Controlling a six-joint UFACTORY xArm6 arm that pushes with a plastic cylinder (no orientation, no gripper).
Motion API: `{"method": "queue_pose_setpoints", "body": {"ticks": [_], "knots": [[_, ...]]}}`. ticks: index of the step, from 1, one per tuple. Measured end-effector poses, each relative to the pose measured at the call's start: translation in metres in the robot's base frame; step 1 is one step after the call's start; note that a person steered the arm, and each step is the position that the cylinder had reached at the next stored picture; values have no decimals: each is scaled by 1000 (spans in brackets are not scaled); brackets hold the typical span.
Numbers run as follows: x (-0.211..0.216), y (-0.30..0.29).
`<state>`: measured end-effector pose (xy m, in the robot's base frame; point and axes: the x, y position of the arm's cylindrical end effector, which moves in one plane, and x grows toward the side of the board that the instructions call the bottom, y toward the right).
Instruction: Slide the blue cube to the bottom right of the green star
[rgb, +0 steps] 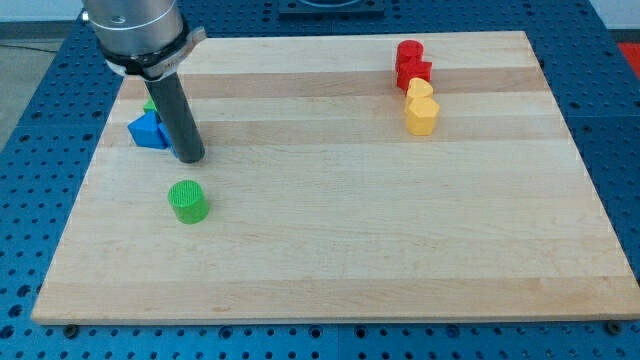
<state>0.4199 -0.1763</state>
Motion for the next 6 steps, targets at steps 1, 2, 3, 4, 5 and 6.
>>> {"method": "queue_pose_setpoints", "body": {"ticks": [1, 2, 3, 4, 5, 6], "knots": [[-3, 0], [-3, 4], [8, 52], [46, 98], [105, 102], [121, 64]]}}
